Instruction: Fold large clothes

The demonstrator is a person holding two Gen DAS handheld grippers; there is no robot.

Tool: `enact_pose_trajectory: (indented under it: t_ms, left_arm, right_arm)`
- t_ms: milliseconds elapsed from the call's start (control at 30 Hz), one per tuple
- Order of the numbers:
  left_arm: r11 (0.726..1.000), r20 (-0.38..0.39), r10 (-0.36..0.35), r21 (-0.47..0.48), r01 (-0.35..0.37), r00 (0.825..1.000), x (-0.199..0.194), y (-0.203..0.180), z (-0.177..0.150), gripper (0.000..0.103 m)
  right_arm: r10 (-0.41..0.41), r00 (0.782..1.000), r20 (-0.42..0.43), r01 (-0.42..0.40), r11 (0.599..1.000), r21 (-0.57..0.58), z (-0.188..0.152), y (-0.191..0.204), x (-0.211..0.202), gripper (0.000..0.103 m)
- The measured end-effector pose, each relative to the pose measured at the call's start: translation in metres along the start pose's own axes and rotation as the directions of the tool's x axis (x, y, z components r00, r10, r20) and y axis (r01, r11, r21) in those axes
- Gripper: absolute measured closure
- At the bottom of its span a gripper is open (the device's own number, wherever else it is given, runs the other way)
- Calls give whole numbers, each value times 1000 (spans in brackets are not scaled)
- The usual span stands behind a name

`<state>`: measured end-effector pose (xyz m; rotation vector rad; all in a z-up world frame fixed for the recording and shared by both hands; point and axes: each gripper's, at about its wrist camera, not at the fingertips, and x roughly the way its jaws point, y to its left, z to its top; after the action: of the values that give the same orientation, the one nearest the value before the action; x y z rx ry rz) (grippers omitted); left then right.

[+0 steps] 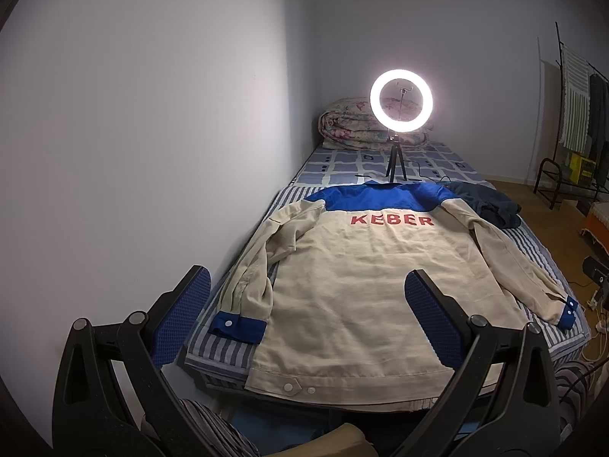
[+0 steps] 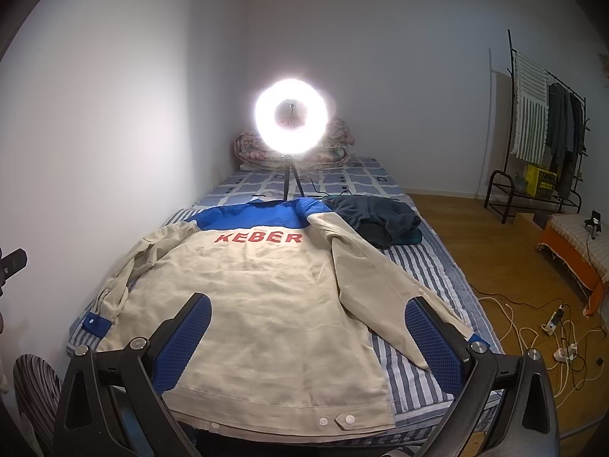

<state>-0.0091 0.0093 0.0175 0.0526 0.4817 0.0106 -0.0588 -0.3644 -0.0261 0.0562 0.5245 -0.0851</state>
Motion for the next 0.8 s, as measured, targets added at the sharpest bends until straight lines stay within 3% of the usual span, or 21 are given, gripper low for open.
enact_pose_trajectory:
  t_ms: [433, 567, 667, 800]
  left_arm:
    - [999, -41, 34, -28, -36, 999, 23, 20, -17, 0]
    - [996, -73, 64, -52, -68, 995, 36, 38, -26, 0]
    - [993, -71, 100, -51, -104, 992, 38, 50, -36, 0]
    - [990, -76, 129, -46, -133, 989, 41, 68, -51, 0]
  right_arm:
    - [0, 1000, -8, 0, 1000, -17, 2, 16, 15, 0]
    - [-4, 999, 36, 4, 1000, -4, 2, 23, 19, 0]
    - [50, 994, 100, -52, 999, 15, 5, 32, 22, 0]
    - [178, 982, 66, -178, 984, -4, 20, 57, 41, 0]
